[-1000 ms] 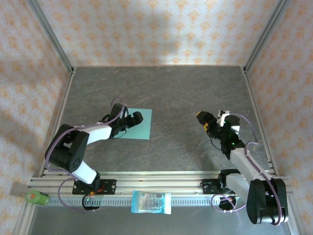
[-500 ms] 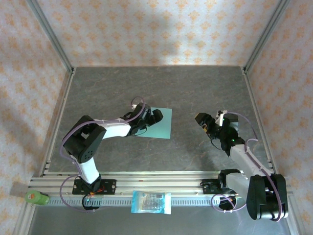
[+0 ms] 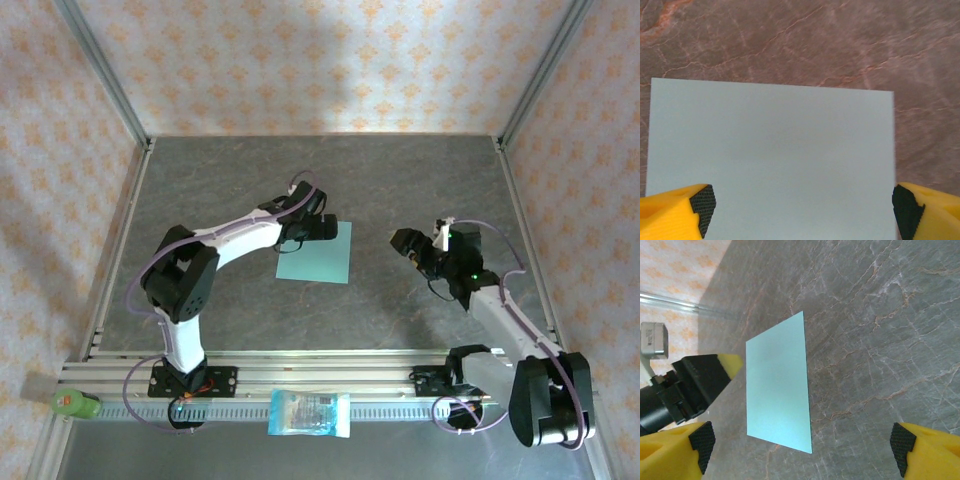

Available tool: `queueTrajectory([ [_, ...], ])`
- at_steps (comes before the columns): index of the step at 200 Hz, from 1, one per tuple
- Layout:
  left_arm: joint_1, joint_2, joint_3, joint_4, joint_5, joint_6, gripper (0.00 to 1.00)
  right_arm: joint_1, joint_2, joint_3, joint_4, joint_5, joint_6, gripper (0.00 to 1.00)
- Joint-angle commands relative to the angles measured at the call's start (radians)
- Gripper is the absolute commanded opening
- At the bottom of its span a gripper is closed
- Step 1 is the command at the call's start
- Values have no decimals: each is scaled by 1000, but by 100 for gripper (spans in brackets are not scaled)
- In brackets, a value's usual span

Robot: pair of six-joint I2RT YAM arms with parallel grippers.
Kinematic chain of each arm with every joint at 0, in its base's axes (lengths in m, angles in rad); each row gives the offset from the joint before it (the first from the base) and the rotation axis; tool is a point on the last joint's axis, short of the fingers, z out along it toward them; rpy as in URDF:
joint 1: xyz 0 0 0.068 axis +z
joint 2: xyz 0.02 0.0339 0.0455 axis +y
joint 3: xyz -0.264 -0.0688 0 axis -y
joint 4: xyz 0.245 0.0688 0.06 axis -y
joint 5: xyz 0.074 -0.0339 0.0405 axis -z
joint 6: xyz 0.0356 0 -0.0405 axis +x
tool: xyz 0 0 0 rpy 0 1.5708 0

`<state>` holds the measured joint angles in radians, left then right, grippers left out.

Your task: Fold a paper plane with a square sheet of paper (pick it up from the middle)

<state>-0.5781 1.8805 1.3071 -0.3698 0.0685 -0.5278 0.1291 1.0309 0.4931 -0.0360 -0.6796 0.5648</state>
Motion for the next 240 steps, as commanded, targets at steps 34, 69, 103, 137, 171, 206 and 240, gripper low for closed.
queueTrajectory([
  [34, -23, 121, 132, -210, -51, 67, 95, 40, 46, 86, -134, 110, -70, 93],
  [69, -49, 172, 176, -240, -68, 33, 95, 42, 46, 104, -166, 132, -80, 94],
  [103, -55, 197, 201, -258, -77, -4, 96, 43, 47, 110, -189, 147, -86, 94],
  [137, -60, 212, 218, -286, -104, -41, 98, 43, 51, 108, -200, 165, -90, 94],
  [171, -66, 210, 212, -281, -106, -54, 99, 43, 57, 107, -205, 164, -96, 95],
  [206, -69, 220, 212, -283, -102, -61, 99, 43, 61, 108, -212, 164, -103, 95],
  [240, -78, 233, 201, -276, -103, -73, 99, 43, 61, 108, -216, 170, -103, 95],
])
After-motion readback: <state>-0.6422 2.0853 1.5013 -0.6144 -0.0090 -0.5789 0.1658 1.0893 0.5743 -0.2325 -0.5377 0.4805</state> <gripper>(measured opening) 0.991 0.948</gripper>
